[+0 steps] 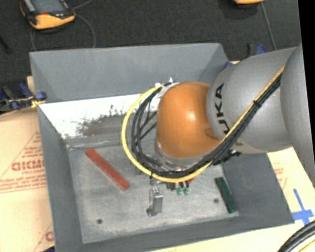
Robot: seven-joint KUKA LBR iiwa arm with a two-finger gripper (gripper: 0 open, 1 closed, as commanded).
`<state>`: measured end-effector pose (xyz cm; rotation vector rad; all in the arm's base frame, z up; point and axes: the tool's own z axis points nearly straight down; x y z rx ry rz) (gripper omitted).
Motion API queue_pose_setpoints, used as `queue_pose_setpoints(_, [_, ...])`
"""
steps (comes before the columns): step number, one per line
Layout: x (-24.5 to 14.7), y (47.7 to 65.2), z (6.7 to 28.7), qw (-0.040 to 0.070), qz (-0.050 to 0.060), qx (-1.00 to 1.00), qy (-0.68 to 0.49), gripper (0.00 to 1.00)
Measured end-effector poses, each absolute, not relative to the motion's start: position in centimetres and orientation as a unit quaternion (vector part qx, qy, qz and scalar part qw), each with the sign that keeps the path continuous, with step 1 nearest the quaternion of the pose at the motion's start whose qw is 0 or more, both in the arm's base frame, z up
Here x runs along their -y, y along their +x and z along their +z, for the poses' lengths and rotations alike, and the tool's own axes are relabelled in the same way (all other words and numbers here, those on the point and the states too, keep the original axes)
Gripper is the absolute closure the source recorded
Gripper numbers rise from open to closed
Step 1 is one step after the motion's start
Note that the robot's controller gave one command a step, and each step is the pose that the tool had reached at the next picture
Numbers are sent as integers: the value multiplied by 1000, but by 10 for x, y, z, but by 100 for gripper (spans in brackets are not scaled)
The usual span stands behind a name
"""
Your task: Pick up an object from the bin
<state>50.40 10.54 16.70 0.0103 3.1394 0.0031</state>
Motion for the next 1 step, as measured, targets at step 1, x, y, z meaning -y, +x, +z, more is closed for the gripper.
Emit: queue_pose_setpoints(1, [-185, 591, 69, 7, 2, -1000, -22, 0])
